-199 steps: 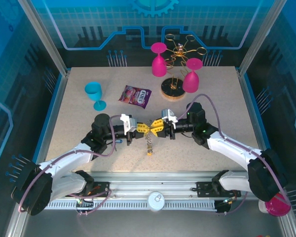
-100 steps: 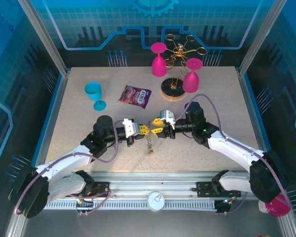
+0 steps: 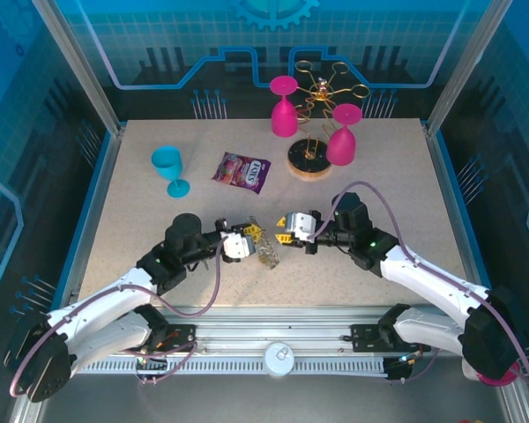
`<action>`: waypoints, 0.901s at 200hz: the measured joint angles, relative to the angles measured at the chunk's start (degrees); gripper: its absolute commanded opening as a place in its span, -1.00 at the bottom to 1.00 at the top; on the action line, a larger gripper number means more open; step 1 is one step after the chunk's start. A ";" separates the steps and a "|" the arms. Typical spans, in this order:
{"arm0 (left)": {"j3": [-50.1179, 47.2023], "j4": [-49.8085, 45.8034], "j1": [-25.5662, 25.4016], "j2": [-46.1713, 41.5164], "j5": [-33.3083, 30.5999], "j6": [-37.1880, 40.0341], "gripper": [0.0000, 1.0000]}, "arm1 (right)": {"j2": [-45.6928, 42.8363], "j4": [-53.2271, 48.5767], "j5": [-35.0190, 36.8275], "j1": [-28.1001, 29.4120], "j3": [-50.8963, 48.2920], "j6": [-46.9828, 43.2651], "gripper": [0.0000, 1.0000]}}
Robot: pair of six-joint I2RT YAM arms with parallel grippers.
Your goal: Put the keys on the keyring
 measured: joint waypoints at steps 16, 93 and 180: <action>0.00 -0.37 -0.31 0.00 -0.31 1.22 -1.00 | 0.00 0.00 0.79 0.90 0.00 -1.44 -0.46; 0.07 -2.86 -0.31 0.00 -0.04 1.68 -1.00 | 3.13 0.66 1.62 3.58 2.14 -4.20 -0.50; 0.07 -3.69 -0.31 0.00 0.68 1.44 -1.00 | 5.31 0.20 1.05 4.70 3.45 -5.73 -0.55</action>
